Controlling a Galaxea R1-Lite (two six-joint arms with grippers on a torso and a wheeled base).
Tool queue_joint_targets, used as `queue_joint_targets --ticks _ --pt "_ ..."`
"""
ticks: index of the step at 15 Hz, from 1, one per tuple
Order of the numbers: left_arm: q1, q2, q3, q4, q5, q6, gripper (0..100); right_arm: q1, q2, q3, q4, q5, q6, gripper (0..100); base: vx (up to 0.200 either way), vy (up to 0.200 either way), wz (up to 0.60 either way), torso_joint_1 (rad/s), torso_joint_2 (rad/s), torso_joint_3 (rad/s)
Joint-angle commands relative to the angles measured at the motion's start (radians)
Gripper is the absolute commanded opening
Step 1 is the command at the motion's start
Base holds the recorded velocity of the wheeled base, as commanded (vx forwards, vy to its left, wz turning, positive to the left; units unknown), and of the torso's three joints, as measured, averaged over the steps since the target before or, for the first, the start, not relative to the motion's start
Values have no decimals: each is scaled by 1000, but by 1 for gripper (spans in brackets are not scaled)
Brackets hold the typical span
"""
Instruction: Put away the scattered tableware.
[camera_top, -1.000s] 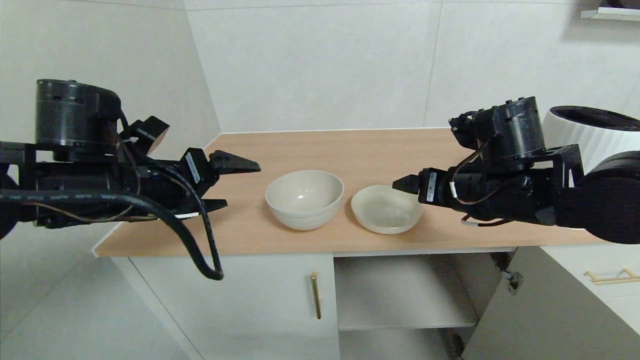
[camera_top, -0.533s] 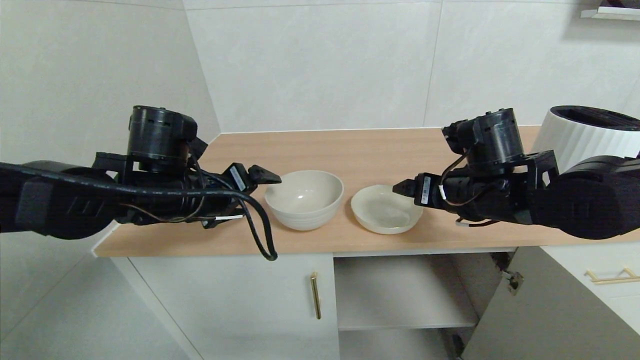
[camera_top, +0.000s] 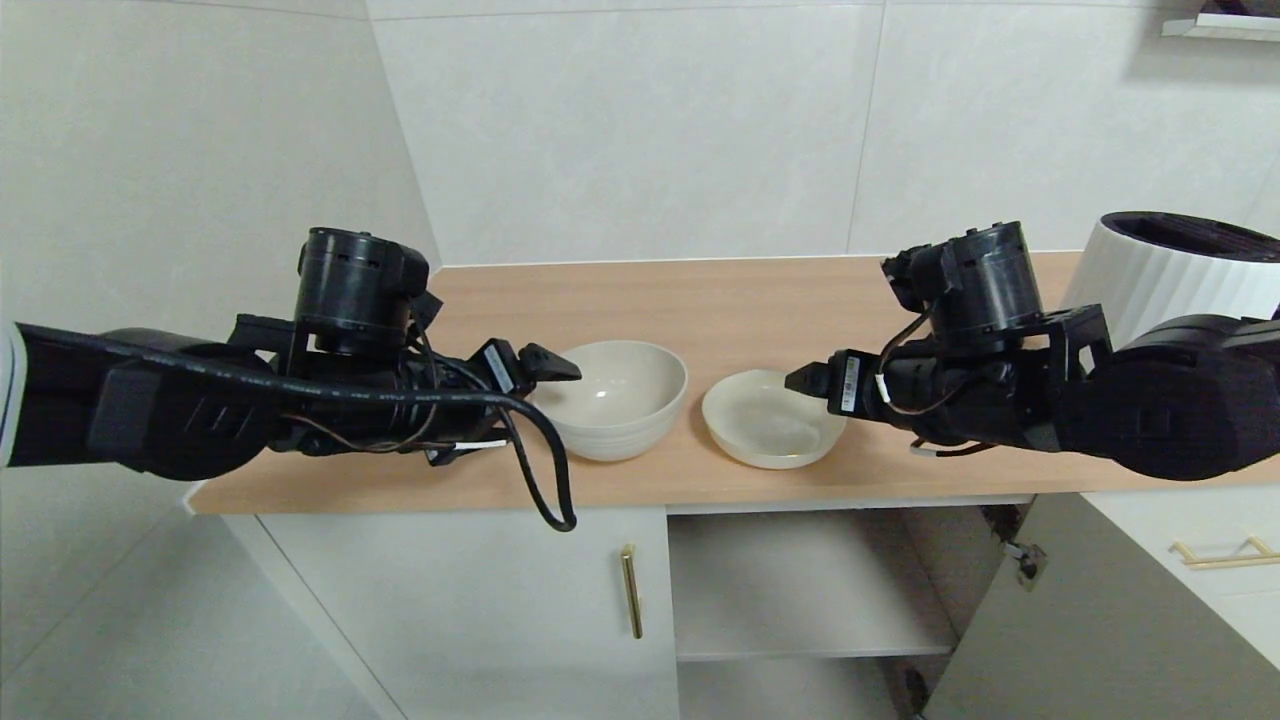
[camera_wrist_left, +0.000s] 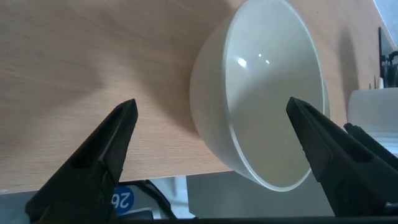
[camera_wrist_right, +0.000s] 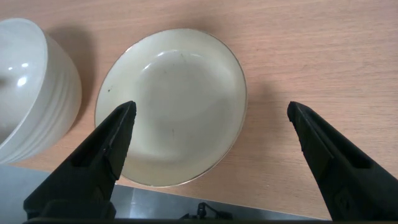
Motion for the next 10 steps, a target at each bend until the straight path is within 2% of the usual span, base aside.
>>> queue_joint_targets --ticks 1,4,5,10 --pt "-6 0 2 0 0 0 100 0 0 0 0 0 -1 100 0 0 0 0 0 0" --pt "-15 0 5 2 0 0 100 0 -1 2 0 0 -1 100 0 0 0 0 0 0" --pt "-16 2 7 2 1 0 0 0 -1 2 0 0 -1 100 0 0 0 0 0 0" --pt "-13 -4 2 0 1 0 0 0 -1 2 3 0 -1 100 0 0 0 0 0 0"
